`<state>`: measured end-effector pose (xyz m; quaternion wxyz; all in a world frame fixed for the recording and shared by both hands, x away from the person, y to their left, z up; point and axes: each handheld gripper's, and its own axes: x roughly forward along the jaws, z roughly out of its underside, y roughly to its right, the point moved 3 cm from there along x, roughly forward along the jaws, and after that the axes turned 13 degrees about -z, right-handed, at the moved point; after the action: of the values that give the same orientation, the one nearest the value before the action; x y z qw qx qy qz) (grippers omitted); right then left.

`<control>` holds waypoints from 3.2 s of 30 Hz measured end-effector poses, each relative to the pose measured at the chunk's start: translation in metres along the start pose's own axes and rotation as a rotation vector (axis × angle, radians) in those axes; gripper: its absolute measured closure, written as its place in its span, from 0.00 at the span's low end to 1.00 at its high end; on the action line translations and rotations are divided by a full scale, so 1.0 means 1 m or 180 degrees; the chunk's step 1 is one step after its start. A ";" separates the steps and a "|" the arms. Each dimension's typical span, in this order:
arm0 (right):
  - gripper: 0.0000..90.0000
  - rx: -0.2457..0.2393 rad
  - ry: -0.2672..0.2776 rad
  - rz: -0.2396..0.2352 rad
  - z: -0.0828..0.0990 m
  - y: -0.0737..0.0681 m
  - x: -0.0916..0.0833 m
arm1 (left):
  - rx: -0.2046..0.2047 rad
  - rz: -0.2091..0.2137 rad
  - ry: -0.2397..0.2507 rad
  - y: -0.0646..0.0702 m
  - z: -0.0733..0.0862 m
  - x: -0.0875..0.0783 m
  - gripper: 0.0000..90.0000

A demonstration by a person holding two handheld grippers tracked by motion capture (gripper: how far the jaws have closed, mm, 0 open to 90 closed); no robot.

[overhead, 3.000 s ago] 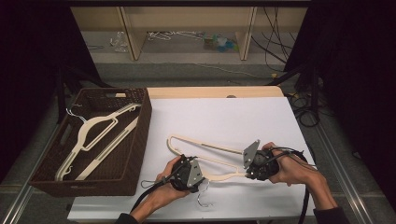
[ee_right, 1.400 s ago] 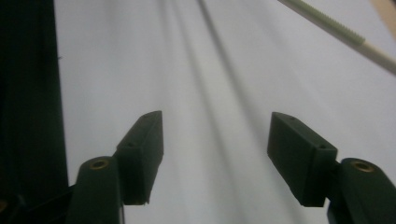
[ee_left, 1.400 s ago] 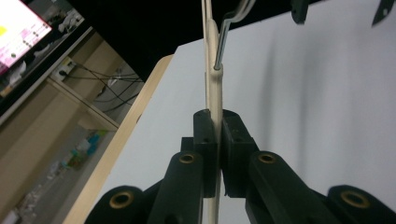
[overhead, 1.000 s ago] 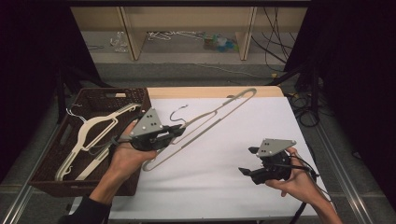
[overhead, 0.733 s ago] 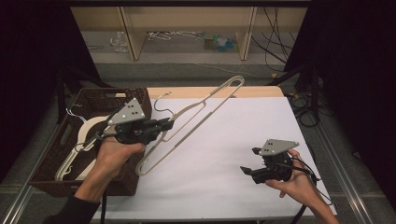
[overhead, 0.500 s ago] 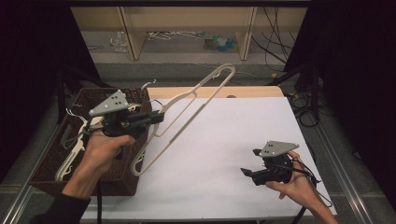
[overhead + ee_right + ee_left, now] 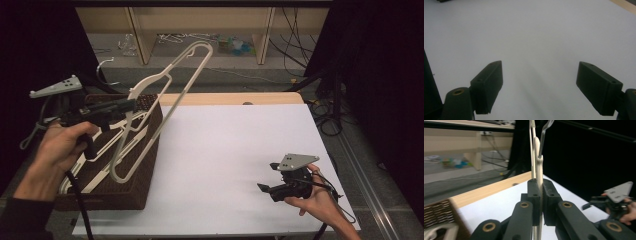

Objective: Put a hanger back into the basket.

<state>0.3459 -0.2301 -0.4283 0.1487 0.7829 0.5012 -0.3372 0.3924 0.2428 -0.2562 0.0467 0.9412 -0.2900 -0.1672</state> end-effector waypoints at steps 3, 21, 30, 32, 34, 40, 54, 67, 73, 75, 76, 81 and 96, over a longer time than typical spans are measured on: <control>0.21 0.0029 0.0031 0.0009 0.000 0.000 0.000 | -0.0062 -0.0150 -0.0009 -0.020 0.002 -0.006 0.95; 0.20 0.0028 0.0079 -0.0033 0.002 -0.001 0.000 | 0.0108 -0.0737 -0.0306 -0.114 0.050 -0.031 0.95; 0.20 0.0008 0.0050 -0.0057 0.004 -0.001 0.002 | 0.0174 -0.0850 -0.0527 -0.136 0.078 -0.036 0.95; 0.20 0.0029 0.0042 -0.0067 0.004 -0.001 0.002 | 0.0160 -0.0850 -0.0560 -0.139 0.083 -0.036 0.95; 0.20 -0.0012 0.0041 -0.0070 0.004 -0.001 0.002 | 0.0161 -0.0851 -0.0615 -0.141 0.089 -0.035 0.95; 0.20 0.0010 0.0014 -0.0088 0.004 -0.003 0.002 | 0.0140 -0.0771 -0.0729 -0.144 0.104 -0.031 0.95; 0.20 -0.0034 0.0007 -0.0107 0.006 -0.003 0.003 | 0.0055 -0.0950 -0.0974 -0.154 0.131 0.003 0.95; 0.20 -0.0025 0.0002 -0.0153 0.007 -0.005 0.003 | 0.0182 -0.1700 -0.1144 -0.175 0.147 0.002 0.78; 0.20 -0.0021 0.0032 -0.0142 0.006 -0.004 0.004 | 0.0139 -0.1903 -0.1120 -0.176 0.146 -0.007 0.65; 0.20 -0.0019 0.0048 -0.0127 0.006 -0.004 0.004 | 0.0113 -0.1859 -0.0969 -0.168 0.143 -0.006 0.64; 0.20 -0.0018 0.0052 -0.0128 0.006 -0.004 0.004 | 0.0120 -0.1849 -0.0936 -0.165 0.141 -0.006 0.62; 0.20 -0.0012 0.0068 -0.0125 0.006 -0.004 0.004 | 0.0191 -0.1651 -0.0727 -0.133 0.133 -0.004 0.51; 0.19 0.0020 0.0295 -0.0002 0.003 -0.001 0.000 | 0.0395 -0.0971 -0.0322 -0.025 0.126 0.007 0.38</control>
<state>0.3434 -0.2316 -0.4305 0.1228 0.7979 0.5068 -0.3022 0.3678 0.2604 -0.3813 -0.0521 0.9657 -0.1556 -0.2012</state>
